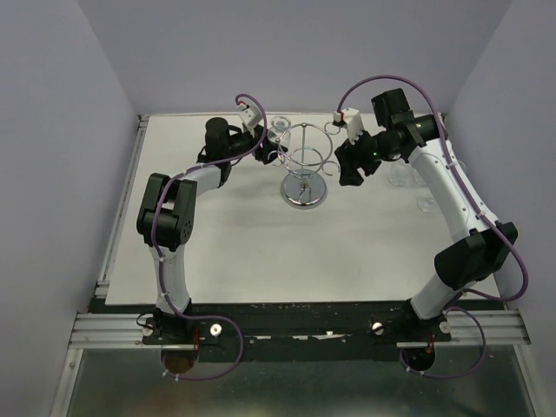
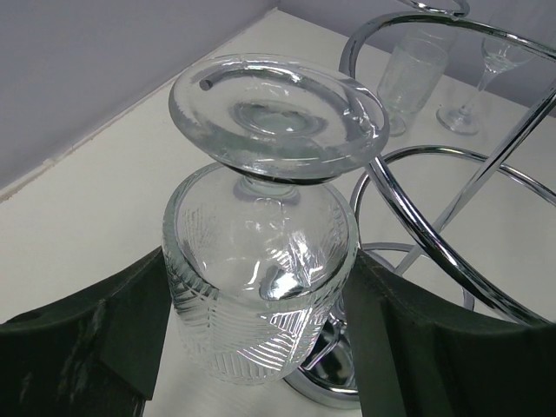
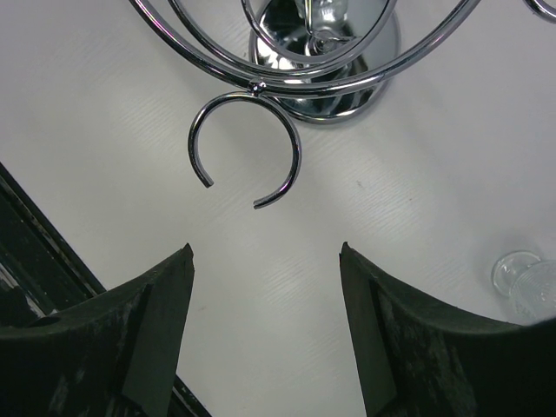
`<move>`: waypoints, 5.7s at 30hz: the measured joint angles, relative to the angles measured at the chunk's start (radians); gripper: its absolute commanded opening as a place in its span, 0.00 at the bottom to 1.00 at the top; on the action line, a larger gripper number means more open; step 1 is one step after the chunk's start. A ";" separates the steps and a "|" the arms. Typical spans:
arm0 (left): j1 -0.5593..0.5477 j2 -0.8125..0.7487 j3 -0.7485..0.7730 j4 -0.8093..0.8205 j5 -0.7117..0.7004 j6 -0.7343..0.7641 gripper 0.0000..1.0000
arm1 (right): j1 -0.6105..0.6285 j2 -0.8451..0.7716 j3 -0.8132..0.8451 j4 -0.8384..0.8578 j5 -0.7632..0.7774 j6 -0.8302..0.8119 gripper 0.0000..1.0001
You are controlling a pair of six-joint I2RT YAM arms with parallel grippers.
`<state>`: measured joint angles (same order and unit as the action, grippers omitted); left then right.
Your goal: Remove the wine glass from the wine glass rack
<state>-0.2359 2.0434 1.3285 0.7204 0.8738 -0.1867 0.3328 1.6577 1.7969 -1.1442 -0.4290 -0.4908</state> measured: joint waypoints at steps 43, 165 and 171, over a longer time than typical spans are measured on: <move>-0.002 -0.031 0.020 -0.064 0.000 -0.019 0.00 | 0.004 0.011 0.000 0.021 0.021 -0.020 0.76; 0.173 -0.351 -0.349 -0.659 0.158 -0.635 0.00 | 0.088 -0.525 -0.788 0.416 0.088 -0.211 0.66; 0.173 -0.350 -0.518 -0.535 0.214 -0.836 0.00 | 0.172 -0.571 -0.899 0.661 -0.016 -0.153 0.60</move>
<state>-0.0628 1.6932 0.8108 0.1856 1.0882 -1.0229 0.5049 1.0866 0.8982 -0.4835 -0.4454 -0.6437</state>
